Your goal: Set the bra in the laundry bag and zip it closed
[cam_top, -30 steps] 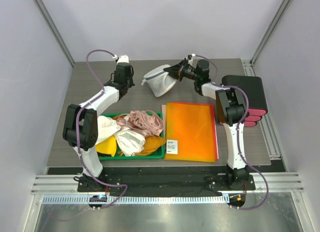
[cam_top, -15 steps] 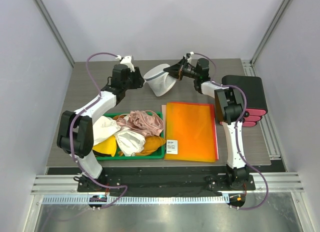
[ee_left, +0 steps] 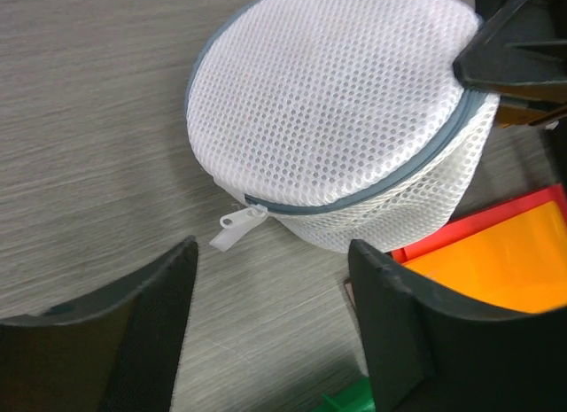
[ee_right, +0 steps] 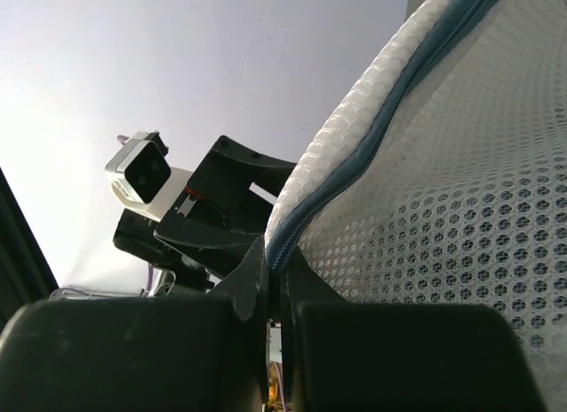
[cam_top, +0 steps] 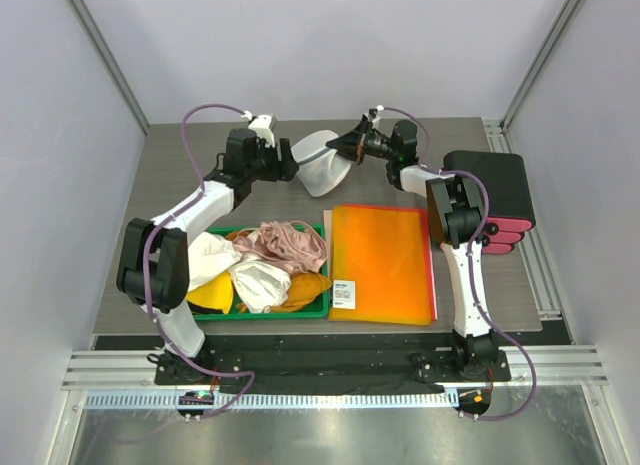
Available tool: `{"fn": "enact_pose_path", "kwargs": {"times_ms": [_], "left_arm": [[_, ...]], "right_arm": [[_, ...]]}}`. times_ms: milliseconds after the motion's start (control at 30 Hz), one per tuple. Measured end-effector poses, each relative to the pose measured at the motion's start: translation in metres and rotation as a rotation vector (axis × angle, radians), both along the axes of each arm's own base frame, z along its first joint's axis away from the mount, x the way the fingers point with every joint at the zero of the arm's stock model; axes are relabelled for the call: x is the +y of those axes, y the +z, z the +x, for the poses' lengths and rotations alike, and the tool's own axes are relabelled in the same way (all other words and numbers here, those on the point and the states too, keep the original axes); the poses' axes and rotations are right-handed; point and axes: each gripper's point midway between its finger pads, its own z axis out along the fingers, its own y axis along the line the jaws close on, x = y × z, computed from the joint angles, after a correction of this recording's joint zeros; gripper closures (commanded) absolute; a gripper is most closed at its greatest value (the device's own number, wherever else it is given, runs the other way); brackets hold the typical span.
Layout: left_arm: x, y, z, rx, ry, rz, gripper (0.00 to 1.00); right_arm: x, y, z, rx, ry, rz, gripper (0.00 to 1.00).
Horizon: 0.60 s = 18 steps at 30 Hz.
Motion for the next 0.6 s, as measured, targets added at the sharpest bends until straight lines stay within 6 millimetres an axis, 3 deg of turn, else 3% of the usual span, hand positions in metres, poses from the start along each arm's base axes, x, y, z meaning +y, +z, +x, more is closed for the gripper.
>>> {"fn": "enact_pose_path", "kwargs": {"times_ms": [133, 267, 433, 500, 600], "left_arm": [[-0.002, -0.015, 0.005, 0.03, -0.004, 0.016, 0.26], [-0.004, -0.022, 0.015, 0.051, 0.005, 0.005, 0.26], [-0.006, -0.014, 0.019, 0.063, 0.04, -0.047, 0.25], [-0.005, -0.012, 0.02, 0.073, 0.063, -0.066, 0.25], [-0.001, -0.012, 0.022, 0.092, 0.103, -0.078, 0.25]], "right_arm": [[0.0, -0.001, -0.001, -0.01, 0.013, 0.0, 0.85], [0.002, -0.008, 0.004, -0.031, 0.008, -0.046, 0.52], [-0.002, -0.037, 0.045, -0.062, -0.129, -0.338, 0.22], [-0.011, -0.043, 0.059, -0.103, -0.199, -0.474, 0.19], [-0.03, -0.055, 0.065, -0.132, -0.265, -0.645, 0.13]]}}
